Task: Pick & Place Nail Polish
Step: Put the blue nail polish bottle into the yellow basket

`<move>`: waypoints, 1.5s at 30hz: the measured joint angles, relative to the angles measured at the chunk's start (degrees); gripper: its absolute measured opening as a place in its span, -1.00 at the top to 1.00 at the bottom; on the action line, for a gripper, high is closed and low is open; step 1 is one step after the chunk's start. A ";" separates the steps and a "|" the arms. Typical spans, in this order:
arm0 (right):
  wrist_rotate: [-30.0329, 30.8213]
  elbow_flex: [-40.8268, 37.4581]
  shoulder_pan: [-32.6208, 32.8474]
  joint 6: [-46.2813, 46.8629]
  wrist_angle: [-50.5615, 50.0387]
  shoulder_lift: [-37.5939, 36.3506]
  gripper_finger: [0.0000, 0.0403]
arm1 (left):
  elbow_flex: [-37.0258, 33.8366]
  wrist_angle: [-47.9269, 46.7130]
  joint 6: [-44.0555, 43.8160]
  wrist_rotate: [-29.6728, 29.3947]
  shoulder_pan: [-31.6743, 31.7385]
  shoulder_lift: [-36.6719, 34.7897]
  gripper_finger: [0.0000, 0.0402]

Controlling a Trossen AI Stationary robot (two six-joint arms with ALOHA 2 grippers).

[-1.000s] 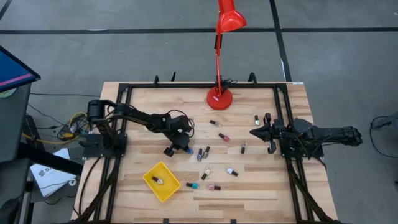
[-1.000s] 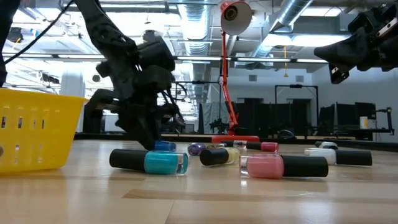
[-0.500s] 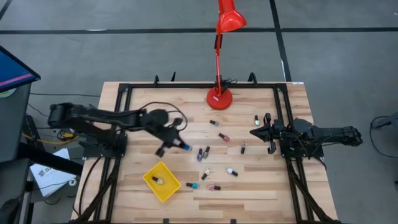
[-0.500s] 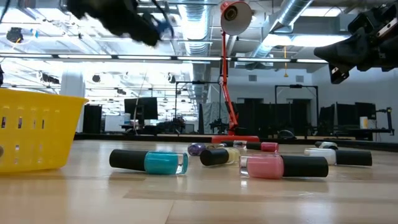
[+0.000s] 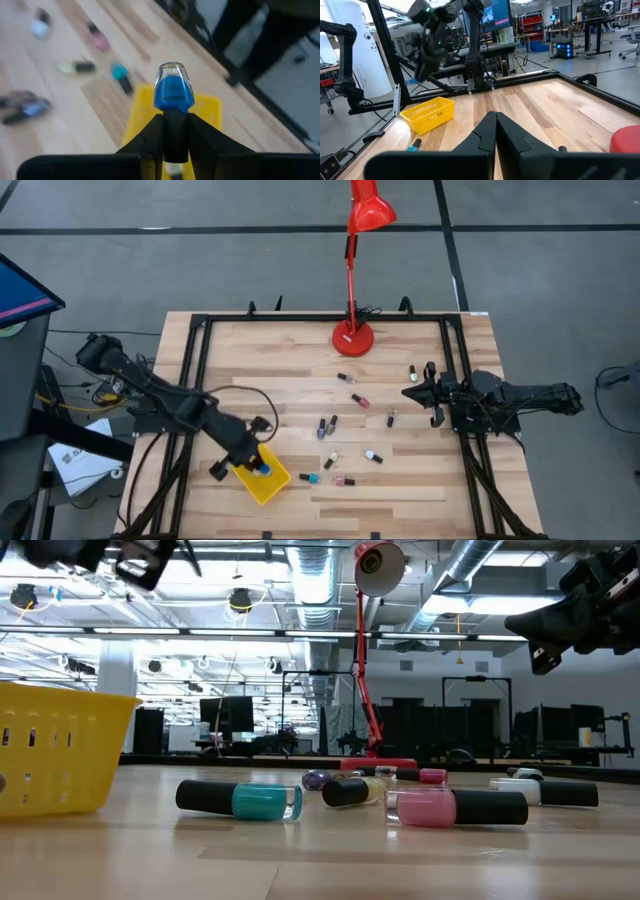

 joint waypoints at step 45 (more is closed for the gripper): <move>0.00 0.00 -0.01 -0.01 -0.03 0.00 1.00 | 0.02 3.95 0.90 -2.58 -1.85 21.90 0.69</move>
